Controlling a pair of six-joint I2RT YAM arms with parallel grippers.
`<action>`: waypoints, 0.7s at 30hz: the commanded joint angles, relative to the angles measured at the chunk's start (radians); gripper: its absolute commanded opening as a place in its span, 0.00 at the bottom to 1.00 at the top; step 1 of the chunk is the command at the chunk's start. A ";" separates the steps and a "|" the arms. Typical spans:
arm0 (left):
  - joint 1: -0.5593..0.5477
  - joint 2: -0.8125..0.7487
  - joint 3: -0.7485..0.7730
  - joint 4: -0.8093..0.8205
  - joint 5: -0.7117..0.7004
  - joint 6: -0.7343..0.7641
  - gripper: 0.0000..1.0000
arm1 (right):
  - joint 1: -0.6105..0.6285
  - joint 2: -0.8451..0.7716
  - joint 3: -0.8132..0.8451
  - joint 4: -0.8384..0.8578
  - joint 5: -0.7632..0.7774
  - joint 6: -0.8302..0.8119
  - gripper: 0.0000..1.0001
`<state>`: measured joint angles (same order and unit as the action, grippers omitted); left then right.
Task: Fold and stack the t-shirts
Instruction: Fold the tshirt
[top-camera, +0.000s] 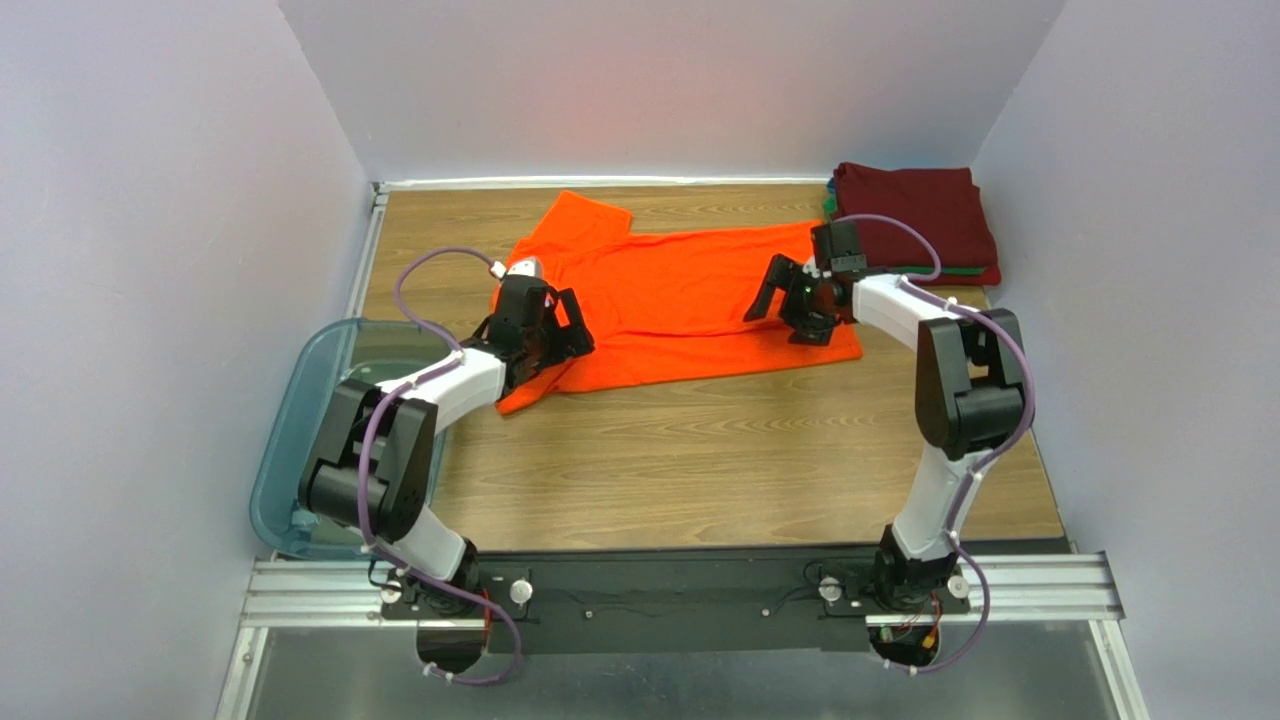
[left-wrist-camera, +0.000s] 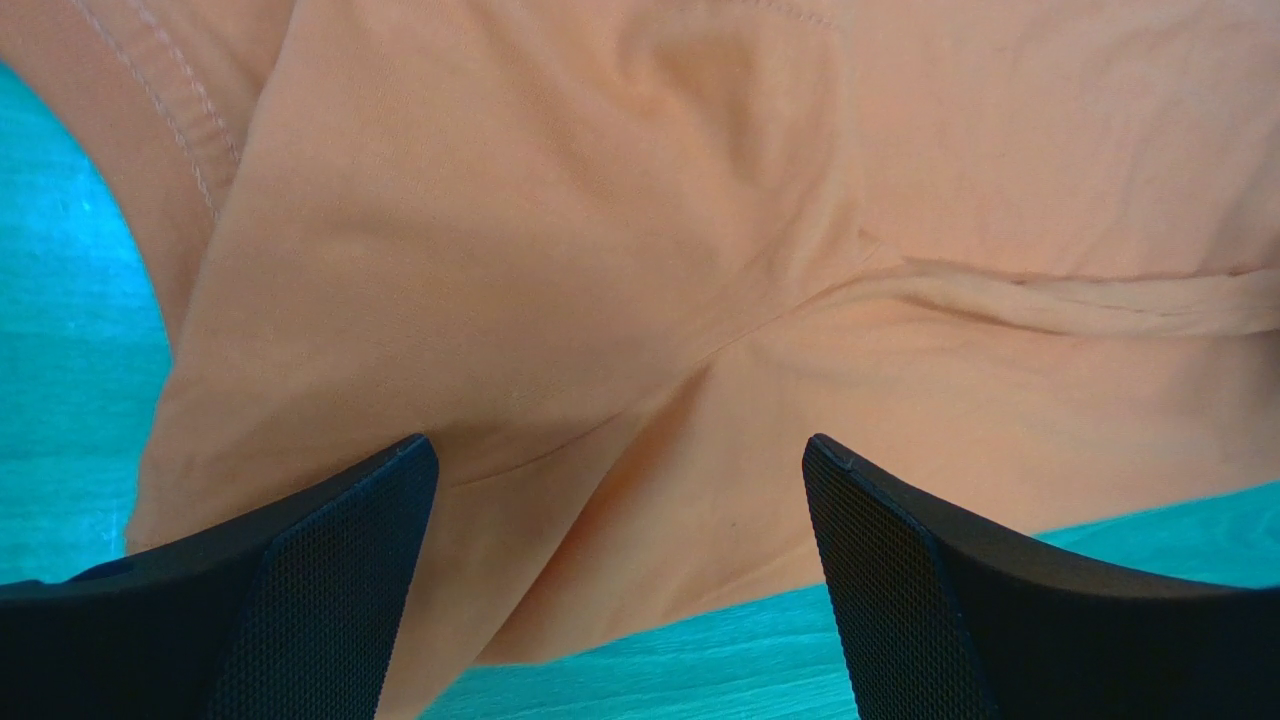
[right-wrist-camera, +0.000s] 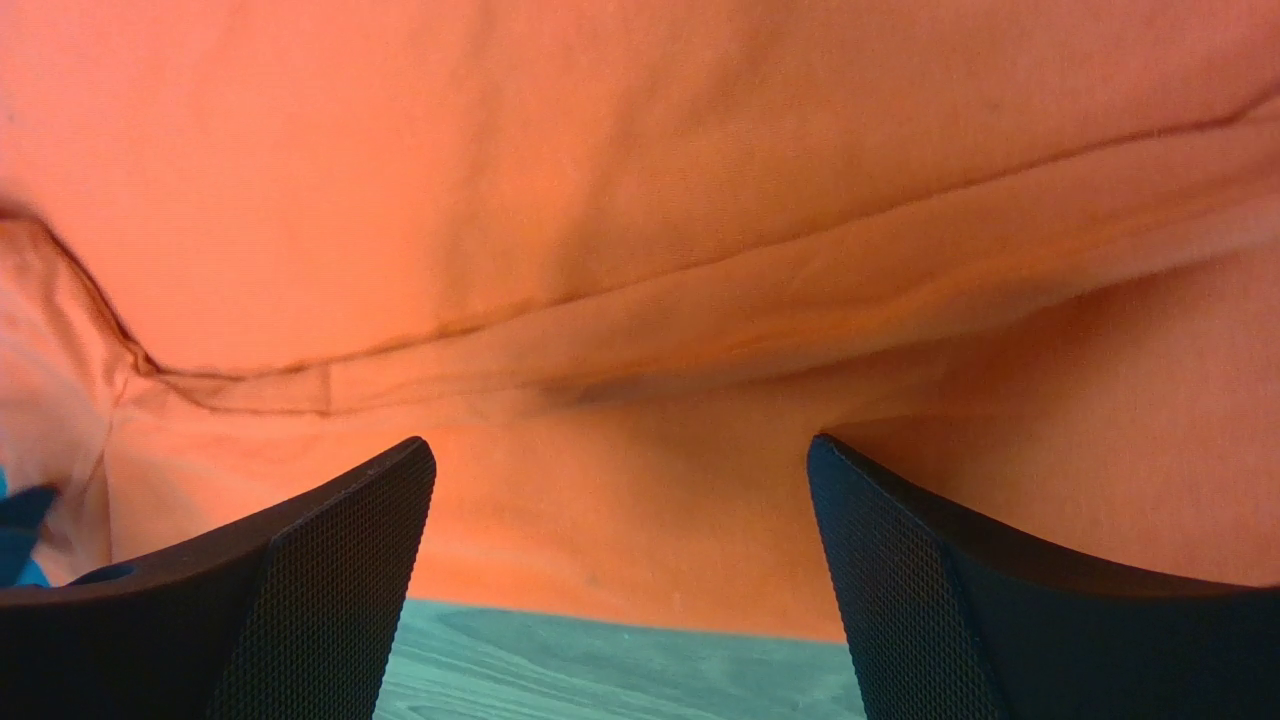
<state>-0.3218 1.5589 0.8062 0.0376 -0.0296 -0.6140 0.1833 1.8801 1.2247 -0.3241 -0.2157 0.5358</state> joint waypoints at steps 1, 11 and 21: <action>0.003 -0.007 -0.024 0.022 -0.026 -0.004 0.98 | -0.002 0.068 0.080 0.040 0.032 0.020 1.00; 0.004 0.012 -0.055 -0.033 -0.142 -0.001 0.98 | -0.004 0.194 0.246 0.040 0.114 0.062 1.00; 0.013 -0.016 -0.070 -0.071 -0.182 0.002 0.98 | -0.021 0.229 0.345 0.037 0.141 0.049 1.00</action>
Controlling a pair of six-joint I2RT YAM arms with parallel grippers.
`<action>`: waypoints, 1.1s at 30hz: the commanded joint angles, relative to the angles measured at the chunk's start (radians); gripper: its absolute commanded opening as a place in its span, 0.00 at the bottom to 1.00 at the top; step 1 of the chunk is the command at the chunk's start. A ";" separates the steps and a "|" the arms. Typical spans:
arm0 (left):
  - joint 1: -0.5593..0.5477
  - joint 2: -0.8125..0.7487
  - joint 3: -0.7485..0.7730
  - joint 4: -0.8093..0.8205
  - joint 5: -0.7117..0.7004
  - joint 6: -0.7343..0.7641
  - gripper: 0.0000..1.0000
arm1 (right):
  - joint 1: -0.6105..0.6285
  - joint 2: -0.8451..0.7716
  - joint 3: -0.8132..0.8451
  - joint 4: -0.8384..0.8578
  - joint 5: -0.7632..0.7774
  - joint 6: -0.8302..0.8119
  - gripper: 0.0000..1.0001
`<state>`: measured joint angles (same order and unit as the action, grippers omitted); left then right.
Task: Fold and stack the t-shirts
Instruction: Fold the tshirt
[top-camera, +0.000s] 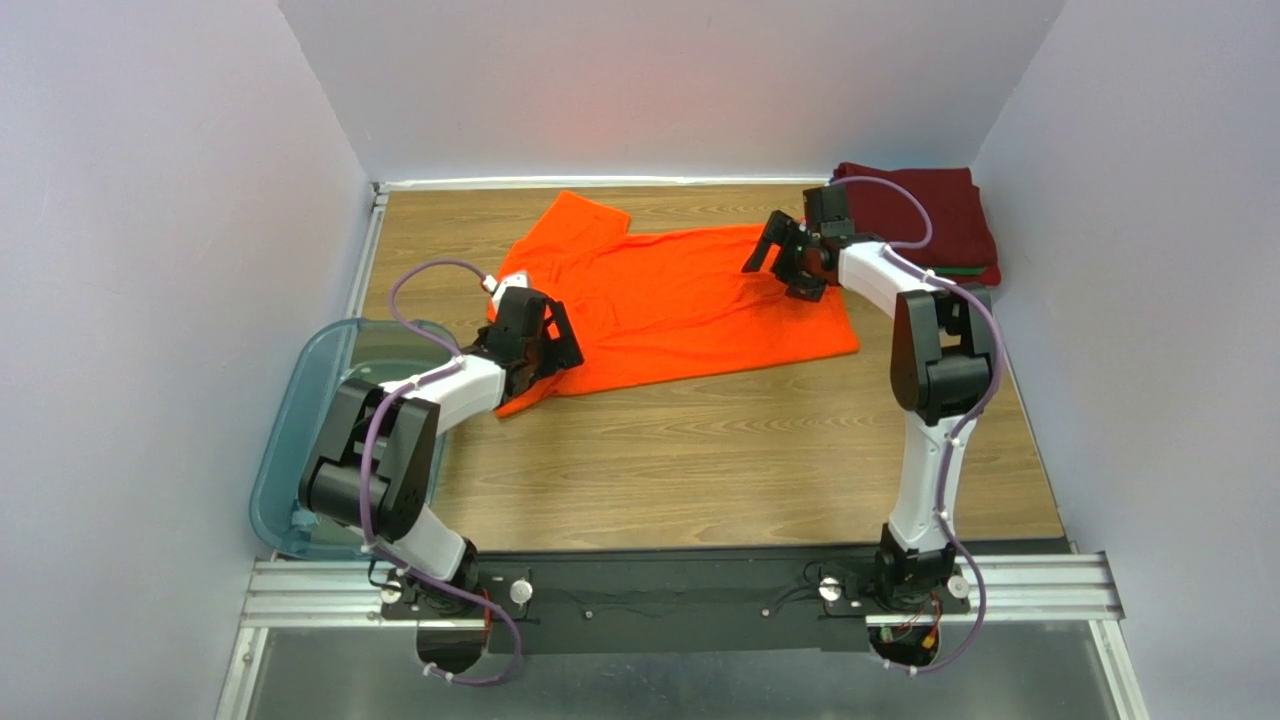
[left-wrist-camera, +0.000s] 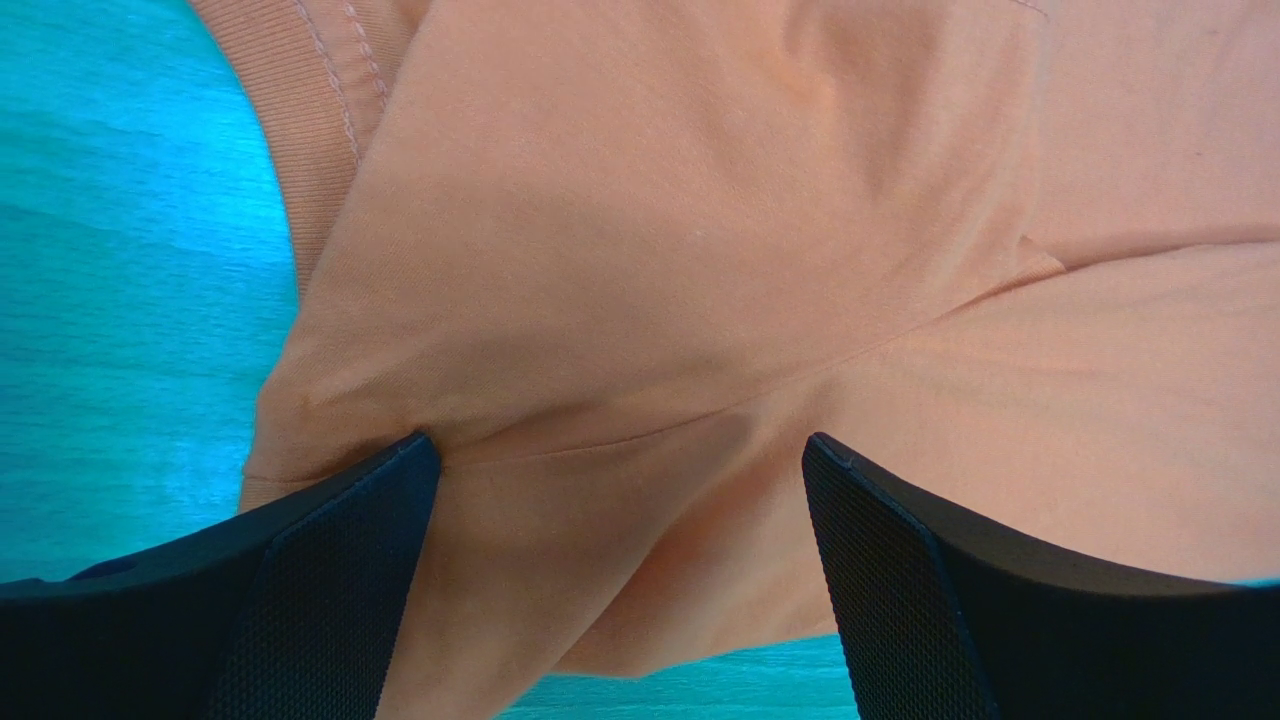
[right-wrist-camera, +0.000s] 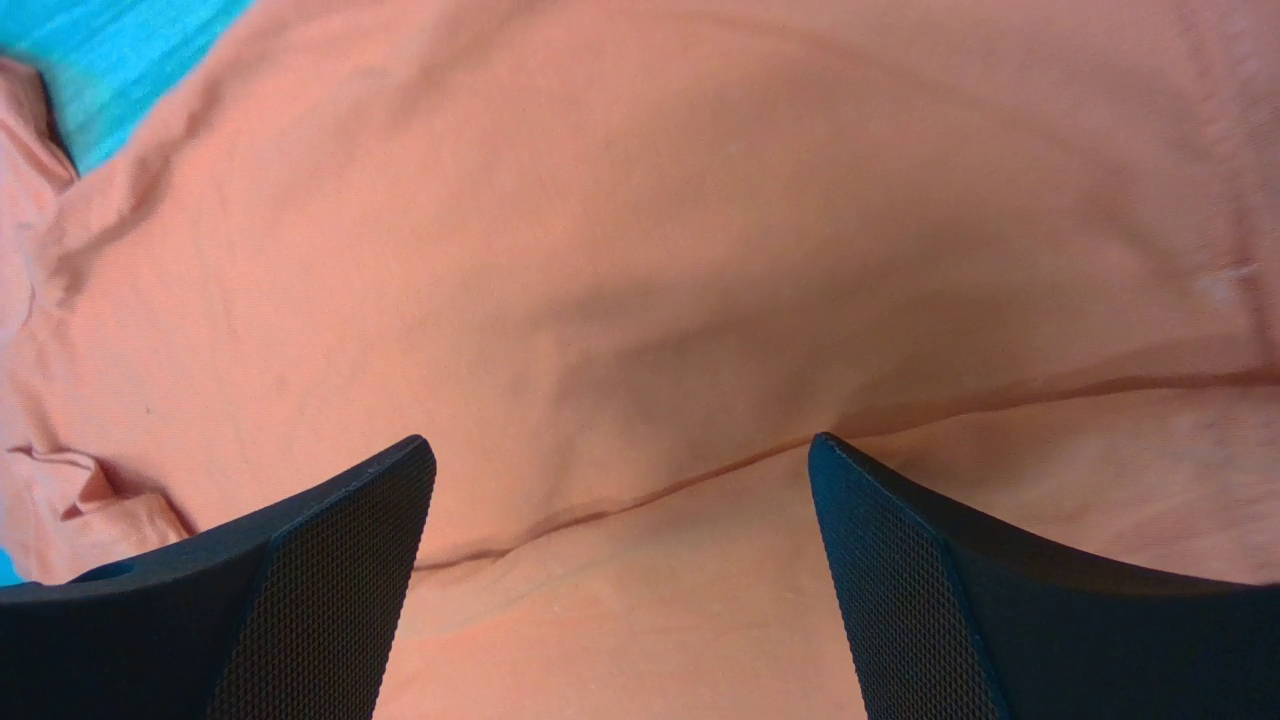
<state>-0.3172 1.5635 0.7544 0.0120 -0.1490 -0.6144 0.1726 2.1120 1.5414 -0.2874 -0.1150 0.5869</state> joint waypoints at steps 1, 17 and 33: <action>0.009 -0.022 -0.015 -0.052 -0.073 0.004 0.98 | -0.010 -0.015 0.019 0.001 0.043 -0.007 1.00; 0.027 -0.003 0.008 -0.081 -0.064 0.038 0.98 | -0.012 -0.233 -0.339 0.001 0.021 -0.053 1.00; 0.020 -0.134 -0.092 -0.254 -0.058 -0.154 0.98 | -0.010 -0.553 -0.835 -0.071 0.158 0.088 1.00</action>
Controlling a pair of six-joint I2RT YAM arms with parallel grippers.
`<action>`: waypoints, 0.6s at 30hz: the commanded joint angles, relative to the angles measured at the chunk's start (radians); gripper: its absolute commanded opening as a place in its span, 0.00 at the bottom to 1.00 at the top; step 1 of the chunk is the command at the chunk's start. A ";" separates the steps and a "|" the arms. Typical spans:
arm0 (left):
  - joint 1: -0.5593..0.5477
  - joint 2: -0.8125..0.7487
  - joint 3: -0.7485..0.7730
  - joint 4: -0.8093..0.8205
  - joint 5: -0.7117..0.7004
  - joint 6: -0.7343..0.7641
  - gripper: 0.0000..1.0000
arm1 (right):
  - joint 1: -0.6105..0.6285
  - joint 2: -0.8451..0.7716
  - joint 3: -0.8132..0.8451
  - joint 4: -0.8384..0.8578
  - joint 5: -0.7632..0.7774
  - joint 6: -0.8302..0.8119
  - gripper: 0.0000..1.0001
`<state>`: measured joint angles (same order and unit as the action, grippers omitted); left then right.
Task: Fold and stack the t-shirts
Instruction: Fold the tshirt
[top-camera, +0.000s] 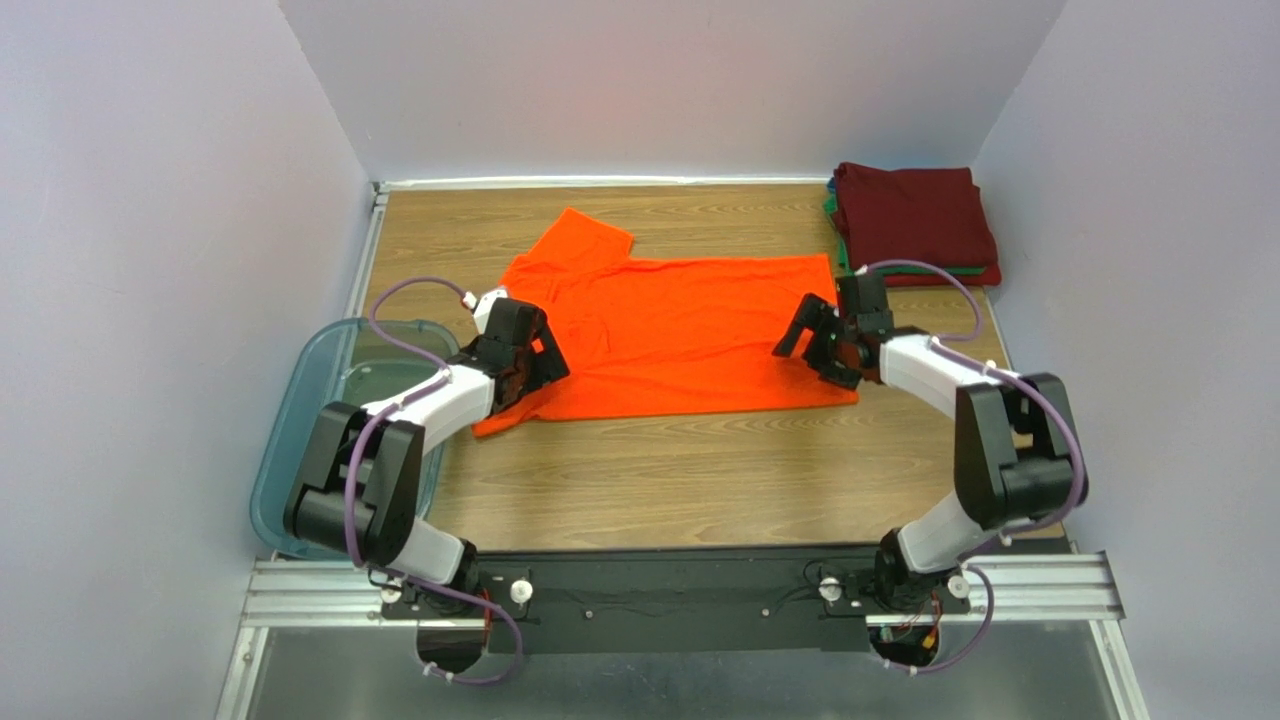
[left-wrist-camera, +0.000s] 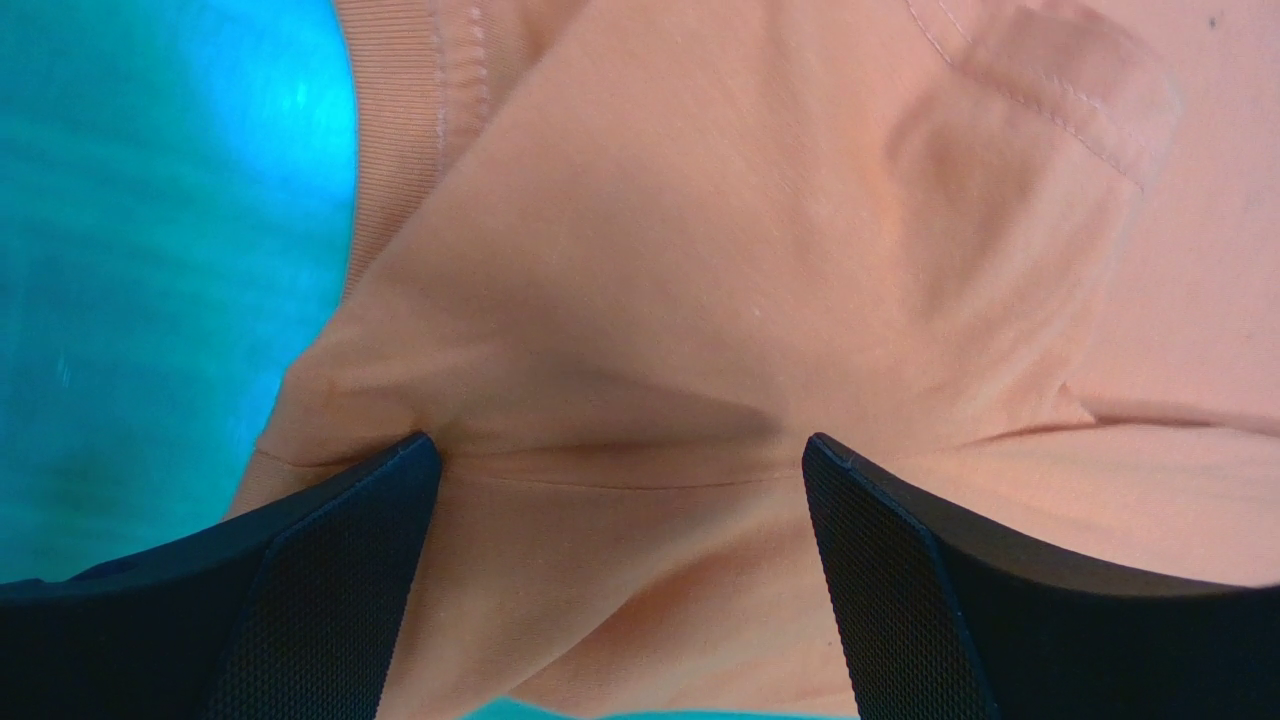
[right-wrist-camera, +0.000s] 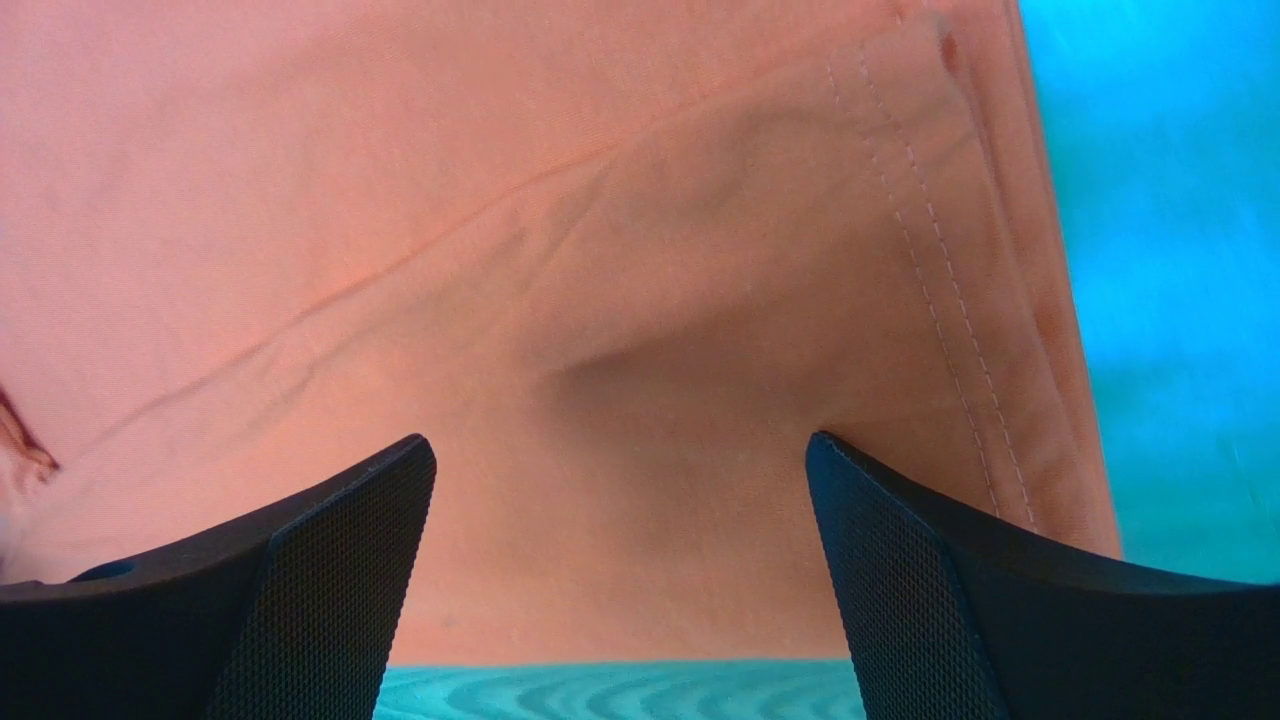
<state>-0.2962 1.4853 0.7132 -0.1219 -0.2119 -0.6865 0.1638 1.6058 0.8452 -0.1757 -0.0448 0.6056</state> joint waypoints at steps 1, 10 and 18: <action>-0.003 -0.068 -0.060 -0.148 0.005 -0.096 0.98 | 0.000 -0.075 -0.164 -0.215 0.100 0.078 1.00; -0.058 -0.255 -0.149 -0.234 -0.001 -0.203 0.98 | -0.001 -0.288 -0.319 -0.320 0.060 0.148 1.00; -0.150 -0.358 -0.095 -0.315 -0.043 -0.240 0.98 | -0.001 -0.478 -0.229 -0.358 0.000 0.051 1.00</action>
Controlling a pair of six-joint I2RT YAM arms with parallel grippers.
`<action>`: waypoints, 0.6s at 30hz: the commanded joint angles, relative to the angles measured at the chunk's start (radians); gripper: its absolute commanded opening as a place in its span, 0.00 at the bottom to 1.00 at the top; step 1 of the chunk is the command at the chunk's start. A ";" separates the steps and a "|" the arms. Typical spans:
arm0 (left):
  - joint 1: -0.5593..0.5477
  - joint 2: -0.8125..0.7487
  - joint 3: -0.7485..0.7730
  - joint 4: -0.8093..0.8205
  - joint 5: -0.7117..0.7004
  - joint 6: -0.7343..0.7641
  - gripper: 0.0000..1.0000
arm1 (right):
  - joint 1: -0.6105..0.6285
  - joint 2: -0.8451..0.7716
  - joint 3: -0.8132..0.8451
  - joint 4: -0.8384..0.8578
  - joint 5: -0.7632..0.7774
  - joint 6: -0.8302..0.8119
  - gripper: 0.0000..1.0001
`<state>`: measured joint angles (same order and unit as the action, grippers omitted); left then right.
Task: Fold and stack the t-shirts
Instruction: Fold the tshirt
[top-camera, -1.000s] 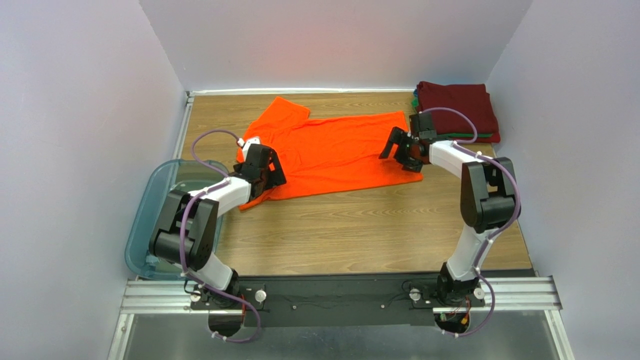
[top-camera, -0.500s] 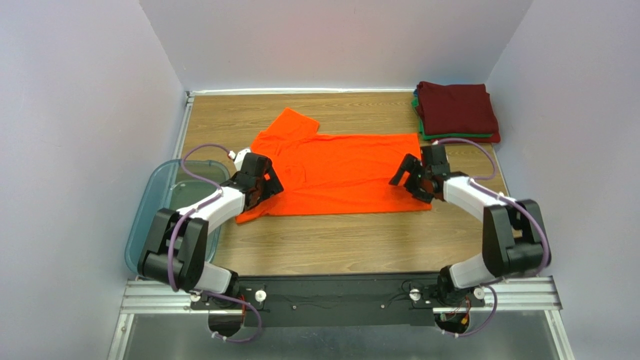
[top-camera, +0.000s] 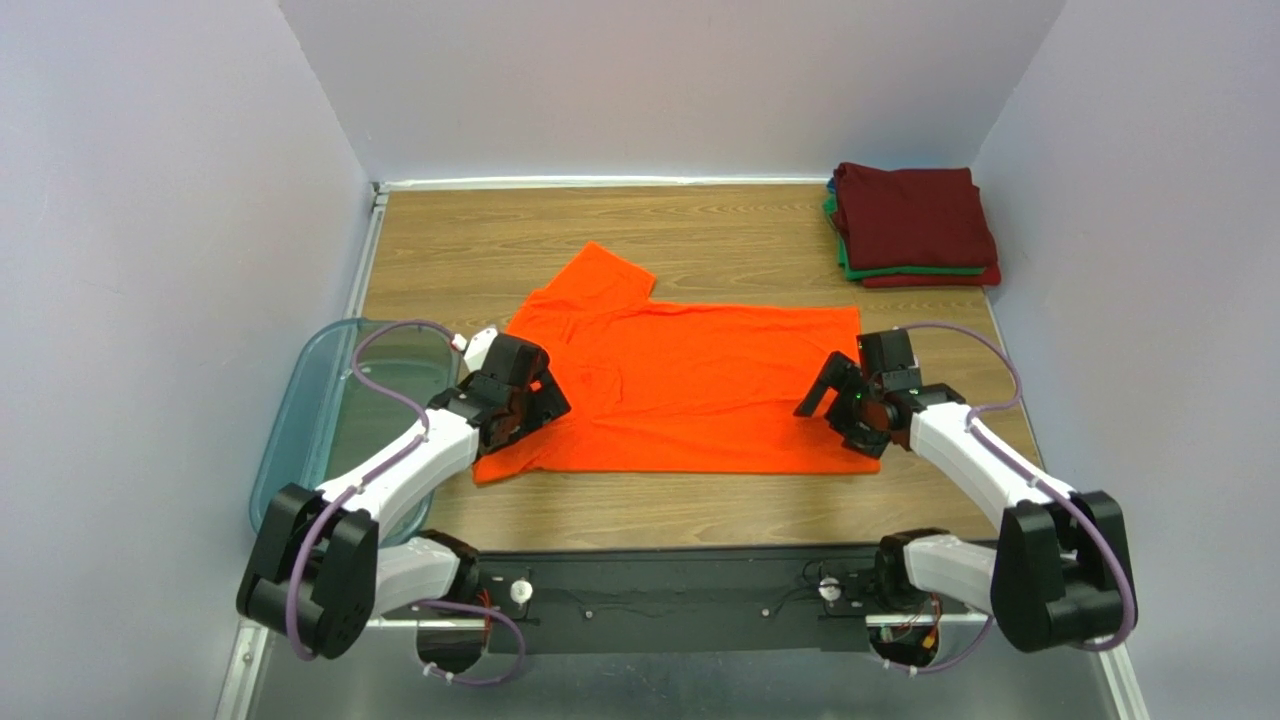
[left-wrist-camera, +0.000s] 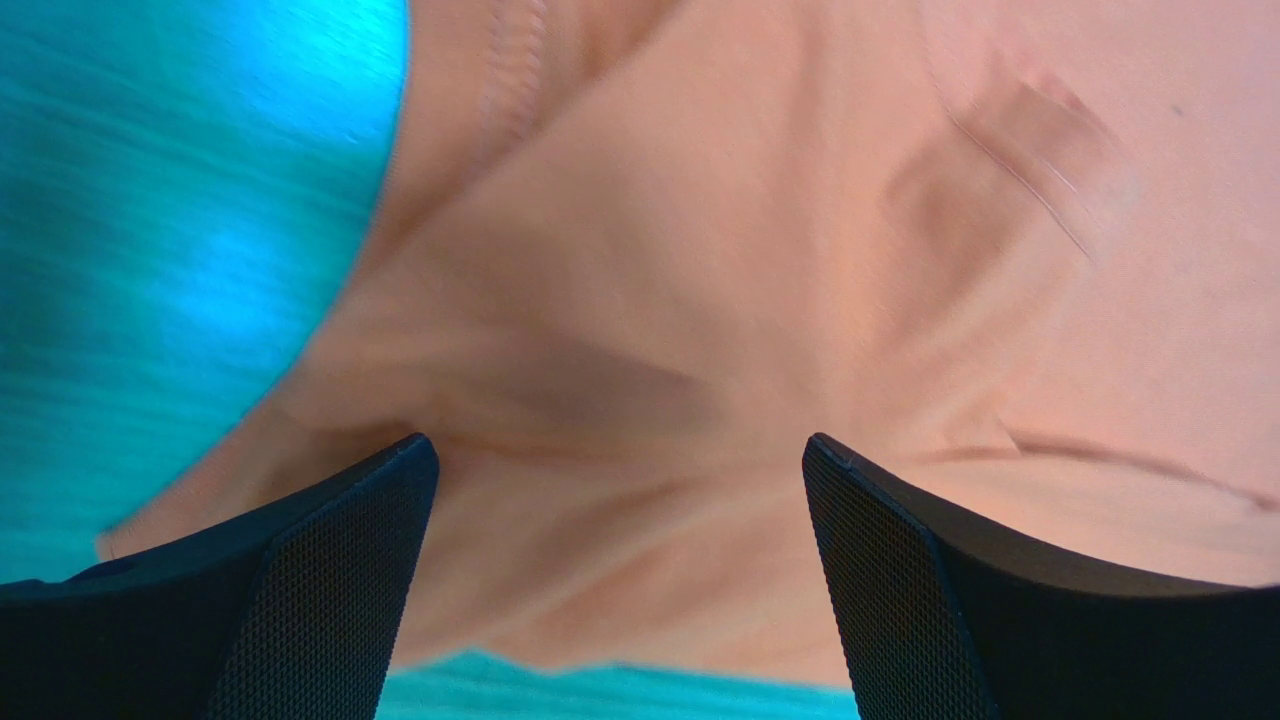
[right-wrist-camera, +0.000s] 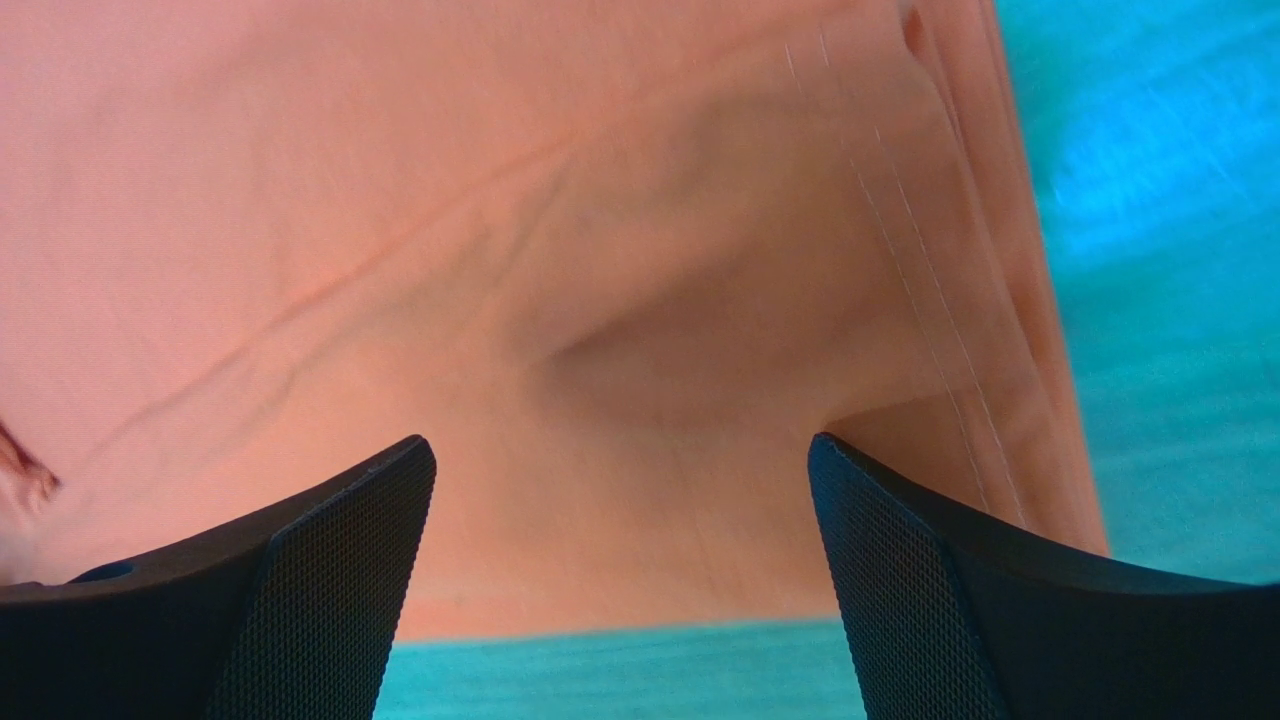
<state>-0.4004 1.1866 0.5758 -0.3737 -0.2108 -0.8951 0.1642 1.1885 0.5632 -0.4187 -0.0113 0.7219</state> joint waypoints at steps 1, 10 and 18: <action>-0.063 -0.067 0.071 -0.062 -0.053 -0.028 0.98 | -0.002 -0.070 0.075 -0.114 -0.044 -0.085 1.00; -0.138 -0.021 0.131 0.272 -0.042 0.145 0.98 | 0.089 -0.052 0.113 0.030 -0.162 -0.174 1.00; -0.138 0.090 0.104 0.493 0.005 0.202 0.98 | 0.159 0.043 0.061 0.164 -0.130 -0.145 1.00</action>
<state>-0.5343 1.2522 0.7021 -0.0380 -0.2382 -0.7429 0.3176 1.1904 0.6586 -0.3374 -0.1303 0.5751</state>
